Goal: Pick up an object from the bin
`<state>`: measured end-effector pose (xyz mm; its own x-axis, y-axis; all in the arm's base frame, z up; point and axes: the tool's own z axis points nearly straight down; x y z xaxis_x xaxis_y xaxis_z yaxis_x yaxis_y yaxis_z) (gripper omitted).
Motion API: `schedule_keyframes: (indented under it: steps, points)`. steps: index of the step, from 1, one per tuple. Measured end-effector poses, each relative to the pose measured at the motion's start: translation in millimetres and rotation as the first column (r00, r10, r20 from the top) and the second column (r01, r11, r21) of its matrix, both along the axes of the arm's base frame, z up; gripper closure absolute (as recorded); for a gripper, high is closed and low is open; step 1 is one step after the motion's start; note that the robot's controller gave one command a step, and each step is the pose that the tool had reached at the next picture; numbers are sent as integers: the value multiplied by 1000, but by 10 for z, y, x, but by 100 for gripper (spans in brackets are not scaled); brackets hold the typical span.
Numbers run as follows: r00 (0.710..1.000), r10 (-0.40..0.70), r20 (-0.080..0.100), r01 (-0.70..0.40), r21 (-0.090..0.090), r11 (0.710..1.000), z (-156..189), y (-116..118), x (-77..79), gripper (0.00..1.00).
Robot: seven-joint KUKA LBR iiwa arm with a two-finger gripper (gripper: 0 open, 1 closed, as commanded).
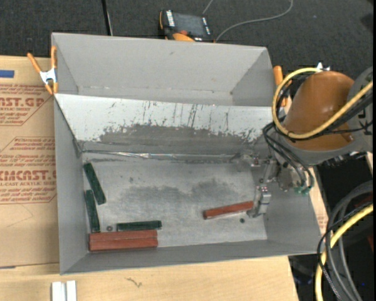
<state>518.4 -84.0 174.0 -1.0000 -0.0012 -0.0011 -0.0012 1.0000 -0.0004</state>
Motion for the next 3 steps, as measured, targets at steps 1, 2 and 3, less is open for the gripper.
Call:
schedule_keyframes:
  steps: [1,2,3]
  points:
    - [985,-174,0,174,2,985,-1067,172,-364,0]
    - [985,-172,-1,172,1,985,-1046,167,-362,100]
    - [989,-147,8,147,2,989,380,386,-149,100]
